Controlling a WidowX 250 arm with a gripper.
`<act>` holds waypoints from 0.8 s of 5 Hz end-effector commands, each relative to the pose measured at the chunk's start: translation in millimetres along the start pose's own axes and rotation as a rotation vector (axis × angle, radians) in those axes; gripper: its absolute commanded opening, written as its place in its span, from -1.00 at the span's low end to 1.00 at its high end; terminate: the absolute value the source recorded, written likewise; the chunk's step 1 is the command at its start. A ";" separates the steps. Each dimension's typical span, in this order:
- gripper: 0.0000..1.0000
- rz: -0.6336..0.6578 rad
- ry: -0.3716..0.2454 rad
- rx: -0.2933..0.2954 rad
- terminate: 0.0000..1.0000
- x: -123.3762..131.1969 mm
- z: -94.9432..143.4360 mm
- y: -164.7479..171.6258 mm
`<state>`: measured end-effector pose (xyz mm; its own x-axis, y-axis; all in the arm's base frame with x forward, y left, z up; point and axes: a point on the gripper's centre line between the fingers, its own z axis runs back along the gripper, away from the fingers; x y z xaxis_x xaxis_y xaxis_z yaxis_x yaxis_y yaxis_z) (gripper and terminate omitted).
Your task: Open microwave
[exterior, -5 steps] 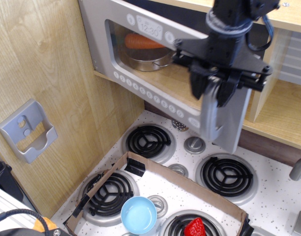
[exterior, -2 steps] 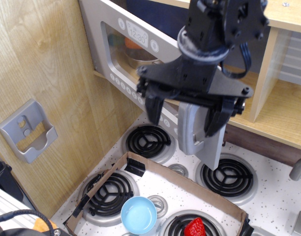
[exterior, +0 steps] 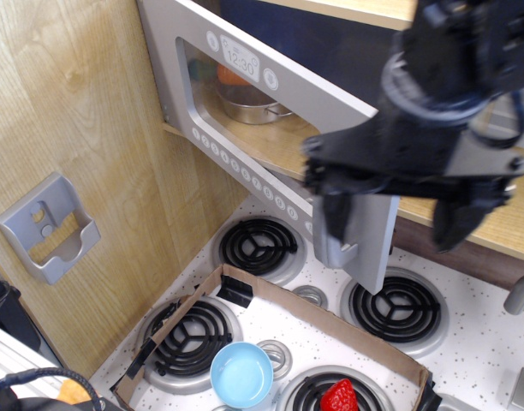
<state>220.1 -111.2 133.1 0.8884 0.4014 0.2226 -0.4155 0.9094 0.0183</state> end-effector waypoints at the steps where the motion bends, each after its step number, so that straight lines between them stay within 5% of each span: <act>1: 1.00 -0.099 0.044 -0.105 -1.00 36.2 32.1 -99.5; 2: 1.00 -0.128 0.052 -0.135 -1.00 48.1 36.1 -125.8; 4: 1.00 -0.333 -0.088 -0.085 -1.00 77.2 18.8 -96.4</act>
<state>328.4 -157.8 136.2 0.9702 0.0481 0.2373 -0.0674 0.9950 0.0737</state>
